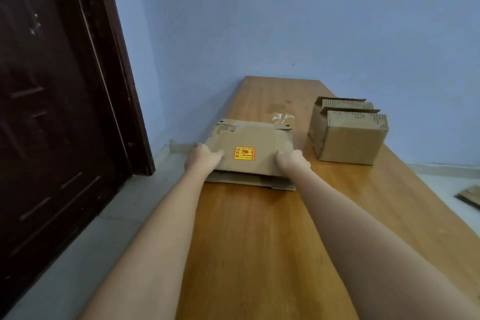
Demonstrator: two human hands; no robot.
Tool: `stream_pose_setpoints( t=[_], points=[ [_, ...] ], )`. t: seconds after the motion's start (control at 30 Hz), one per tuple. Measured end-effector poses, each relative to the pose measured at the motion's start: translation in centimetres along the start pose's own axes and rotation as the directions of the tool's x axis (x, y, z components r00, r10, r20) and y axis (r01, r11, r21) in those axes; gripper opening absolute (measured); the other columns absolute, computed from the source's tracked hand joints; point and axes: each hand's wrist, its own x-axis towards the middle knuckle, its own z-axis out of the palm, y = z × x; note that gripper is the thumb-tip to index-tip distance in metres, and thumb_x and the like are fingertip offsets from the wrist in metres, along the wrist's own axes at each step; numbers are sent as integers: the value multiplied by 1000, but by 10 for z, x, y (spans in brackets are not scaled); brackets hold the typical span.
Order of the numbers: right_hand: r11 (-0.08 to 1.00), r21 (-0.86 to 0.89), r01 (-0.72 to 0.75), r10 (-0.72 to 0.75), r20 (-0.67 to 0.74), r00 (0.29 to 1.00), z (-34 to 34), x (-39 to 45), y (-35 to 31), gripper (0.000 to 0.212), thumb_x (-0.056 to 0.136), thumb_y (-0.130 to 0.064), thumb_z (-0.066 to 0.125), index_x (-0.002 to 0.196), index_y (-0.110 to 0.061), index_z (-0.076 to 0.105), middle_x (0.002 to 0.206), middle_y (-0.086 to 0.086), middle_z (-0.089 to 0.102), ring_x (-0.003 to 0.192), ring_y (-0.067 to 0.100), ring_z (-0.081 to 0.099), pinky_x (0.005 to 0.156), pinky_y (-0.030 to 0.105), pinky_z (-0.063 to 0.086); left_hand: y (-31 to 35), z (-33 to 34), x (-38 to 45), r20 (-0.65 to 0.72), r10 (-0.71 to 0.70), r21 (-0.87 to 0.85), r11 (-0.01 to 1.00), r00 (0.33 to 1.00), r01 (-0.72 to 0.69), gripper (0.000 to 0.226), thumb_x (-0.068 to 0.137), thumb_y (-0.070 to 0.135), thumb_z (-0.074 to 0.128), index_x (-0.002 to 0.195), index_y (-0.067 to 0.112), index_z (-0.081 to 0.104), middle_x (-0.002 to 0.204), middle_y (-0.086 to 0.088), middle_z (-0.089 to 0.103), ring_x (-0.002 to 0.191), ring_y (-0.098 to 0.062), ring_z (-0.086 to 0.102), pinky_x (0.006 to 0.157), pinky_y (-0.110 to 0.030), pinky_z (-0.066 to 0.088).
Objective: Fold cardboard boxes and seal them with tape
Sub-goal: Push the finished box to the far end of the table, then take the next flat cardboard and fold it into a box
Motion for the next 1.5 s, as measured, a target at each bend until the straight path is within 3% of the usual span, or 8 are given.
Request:
stream_pose_setpoints(
  t=[0.27, 0.53, 0.73, 0.87, 0.97, 1.17, 1.33, 1.5],
  points=[
    [983, 92, 161, -164, 30, 986, -19, -14, 12, 52, 88, -36, 64, 127, -9, 41, 120, 8, 55, 108, 24, 56, 79, 31, 50, 12, -1, -16, -177, 18, 75, 997, 984, -5, 64, 83, 42, 65, 128, 3, 39, 130, -15, 51, 117, -34, 51, 92, -41, 45],
    [896, 388, 215, -242, 22, 970, -55, -47, -3, 51, 87, -21, 68, 130, -10, 43, 127, 11, 53, 113, 27, 55, 84, 34, 51, 33, -32, -44, -125, -16, 8, 1000, 992, 17, 56, 84, 33, 64, 126, 5, 40, 126, -15, 52, 113, -35, 53, 89, -40, 47],
    [819, 528, 223, -267, 6, 964, -89, -74, -5, 51, 84, -9, 69, 130, -13, 47, 116, 8, 52, 87, 19, 53, 52, 21, 46, 40, -53, -70, 41, 41, 58, 997, 998, -43, 62, 82, 31, 69, 131, 2, 44, 132, -17, 51, 121, -33, 49, 97, -39, 44],
    [811, 520, 270, -320, 6, 947, -116, -88, -4, 50, 81, -6, 72, 126, -17, 53, 114, 7, 53, 81, 16, 55, 55, 22, 45, 45, -66, -91, 78, 96, 129, 986, 992, -106, 79, 86, 45, 64, 141, -2, 32, 147, -20, 32, 137, -34, 28, 108, -39, 33],
    [808, 472, 352, -398, -3, 917, -142, -100, -8, 46, 79, 0, 71, 119, -21, 60, 95, 0, 57, 74, 8, 54, 62, 19, 49, 54, -84, -103, 26, 145, 126, 981, 989, -147, 91, 83, 55, 63, 143, -1, 26, 150, -21, 23, 137, -36, 27, 109, -44, 31],
    [809, 407, 424, -519, 155, 841, -189, -126, -10, 52, 74, -7, 78, 110, -40, 62, 118, 15, 62, 104, 31, 62, 92, 41, 52, 70, -112, -127, 63, 210, 46, 976, 976, -213, 111, 73, 62, 69, 149, 2, 15, 154, -17, 17, 140, -34, 23, 112, -46, 28],
    [800, 415, 434, -535, 164, 829, -225, -158, -15, 43, 75, -13, 77, 107, -40, 63, 114, 3, 55, 103, 24, 57, 79, 31, 52, 63, -119, -122, 113, 255, -187, 955, 960, -231, 147, 17, 83, 75, 142, 17, 35, 143, -7, 40, 128, -28, 44, 106, -48, 40],
    [808, 418, 415, -528, 198, 826, -250, -183, -11, 45, 78, -11, 75, 115, -34, 62, 115, 4, 59, 104, 23, 58, 75, 29, 52, 71, -139, -167, -16, 269, -247, 932, 963, -265, 114, 58, 59, 81, 146, 14, 24, 144, -11, 23, 132, -34, 34, 110, -50, 33]
  ],
)
